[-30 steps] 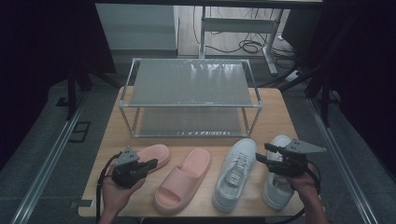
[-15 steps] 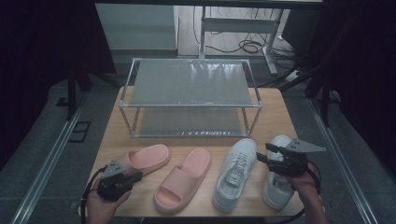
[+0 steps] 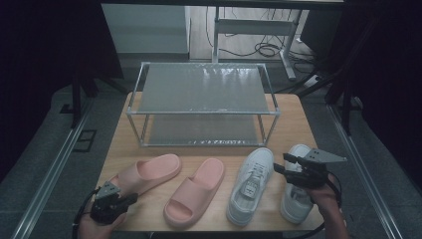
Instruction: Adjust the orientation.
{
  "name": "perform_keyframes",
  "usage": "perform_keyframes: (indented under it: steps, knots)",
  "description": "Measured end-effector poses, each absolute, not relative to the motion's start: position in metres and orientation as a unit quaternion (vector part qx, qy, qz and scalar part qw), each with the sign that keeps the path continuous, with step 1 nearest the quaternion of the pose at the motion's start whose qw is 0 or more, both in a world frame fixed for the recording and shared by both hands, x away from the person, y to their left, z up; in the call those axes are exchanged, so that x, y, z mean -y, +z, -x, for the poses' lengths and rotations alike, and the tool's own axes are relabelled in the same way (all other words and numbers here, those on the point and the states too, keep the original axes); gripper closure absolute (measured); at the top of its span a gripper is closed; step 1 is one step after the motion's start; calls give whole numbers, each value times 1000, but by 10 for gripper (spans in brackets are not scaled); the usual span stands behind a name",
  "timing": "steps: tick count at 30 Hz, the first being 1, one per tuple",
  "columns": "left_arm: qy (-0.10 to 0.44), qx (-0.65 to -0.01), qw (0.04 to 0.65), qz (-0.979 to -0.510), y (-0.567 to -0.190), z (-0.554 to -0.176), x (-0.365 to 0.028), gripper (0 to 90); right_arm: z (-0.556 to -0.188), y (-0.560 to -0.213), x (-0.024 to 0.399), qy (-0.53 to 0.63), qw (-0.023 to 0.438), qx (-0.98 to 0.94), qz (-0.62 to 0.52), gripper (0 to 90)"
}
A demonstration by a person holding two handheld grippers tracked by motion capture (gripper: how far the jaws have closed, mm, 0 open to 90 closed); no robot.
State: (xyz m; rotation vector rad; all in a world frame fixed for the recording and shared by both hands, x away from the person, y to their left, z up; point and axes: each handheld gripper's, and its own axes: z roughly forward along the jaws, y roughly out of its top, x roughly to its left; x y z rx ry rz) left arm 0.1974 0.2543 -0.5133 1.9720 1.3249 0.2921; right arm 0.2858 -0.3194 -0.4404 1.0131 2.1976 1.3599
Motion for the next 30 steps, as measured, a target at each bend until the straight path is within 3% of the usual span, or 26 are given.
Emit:
perform_keyframes:
  steps: [30]
  knots:
    - [119,-565,345,-740,-525,-221,-300,900,-285,-441,321,480,187,-778,-360,425]
